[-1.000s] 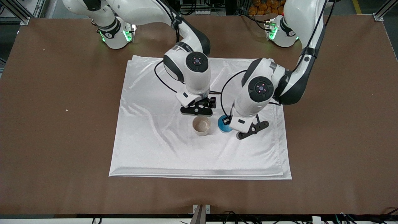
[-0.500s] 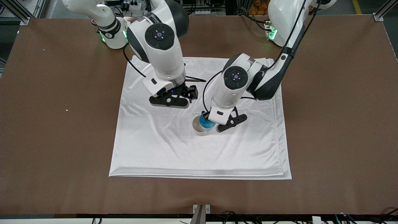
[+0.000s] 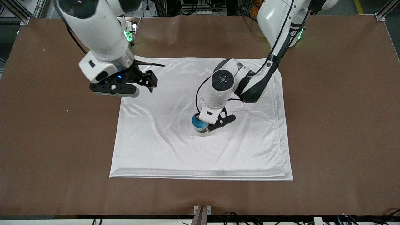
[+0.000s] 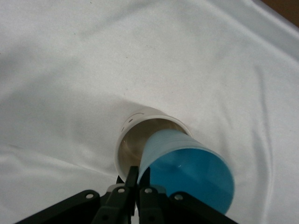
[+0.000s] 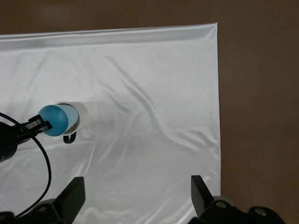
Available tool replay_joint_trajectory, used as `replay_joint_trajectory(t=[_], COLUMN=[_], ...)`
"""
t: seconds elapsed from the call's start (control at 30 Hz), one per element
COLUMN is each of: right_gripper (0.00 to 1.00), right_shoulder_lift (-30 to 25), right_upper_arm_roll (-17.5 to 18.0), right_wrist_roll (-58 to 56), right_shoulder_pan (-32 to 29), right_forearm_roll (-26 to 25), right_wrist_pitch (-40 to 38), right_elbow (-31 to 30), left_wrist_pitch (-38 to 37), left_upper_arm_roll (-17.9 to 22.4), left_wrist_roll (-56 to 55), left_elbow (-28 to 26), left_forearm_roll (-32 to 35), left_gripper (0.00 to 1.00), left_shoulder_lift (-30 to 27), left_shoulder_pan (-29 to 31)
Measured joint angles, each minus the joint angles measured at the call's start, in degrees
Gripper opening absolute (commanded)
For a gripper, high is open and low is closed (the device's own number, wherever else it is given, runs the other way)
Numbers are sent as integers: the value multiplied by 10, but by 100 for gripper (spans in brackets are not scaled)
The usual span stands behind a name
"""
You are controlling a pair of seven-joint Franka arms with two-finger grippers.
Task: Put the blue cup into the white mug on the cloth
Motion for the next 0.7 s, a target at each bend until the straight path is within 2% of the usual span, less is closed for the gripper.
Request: replay_joint_trajectory(t=[0.27, 0.43, 0.47, 0.5, 0.53, 0.57, 0.6, 0.7], right_gripper=[100, 100, 100, 100, 100, 100, 100, 100], right_shoulder_lift=[-40, -71, -78, -84, -90, -95, -100, -109], right_upper_arm_roll=[-2, -2, -2, -2, -2, -3, -3, -3], right_wrist_roll=[-92, -146, -162, -176, -189, -199, -208, -223], right_shoulder_pan=[-60, -106, -117, -127, -137, -147, -156, -176], right_forearm_roll=[0, 0, 0, 0, 0, 1, 1, 1], right_wrist_pitch=[-39, -33, -30, -28, -27, -26, -25, -22], right_elbow=[-6, -47, -57, -67, -75, -83, -91, -107], left_wrist_pitch=[2, 8, 8, 9, 9, 9, 9, 11], left_upper_arm_roll=[1, 2, 2, 2, 2, 2, 3, 4], left_wrist_roll=[0, 0, 0, 0, 0, 0, 0, 0], left_elbow=[0, -1, -1, -1, -1, -1, -1, -1], left_forearm_roll=[0, 0, 0, 0, 0, 0, 0, 2], left_gripper=[0, 0, 6, 22, 41, 75, 100, 100], left_shoulder_lift=[13, 21, 22, 24, 26, 27, 29, 31], left_shoulder_pan=[0, 0, 0, 0, 0, 0, 0, 0])
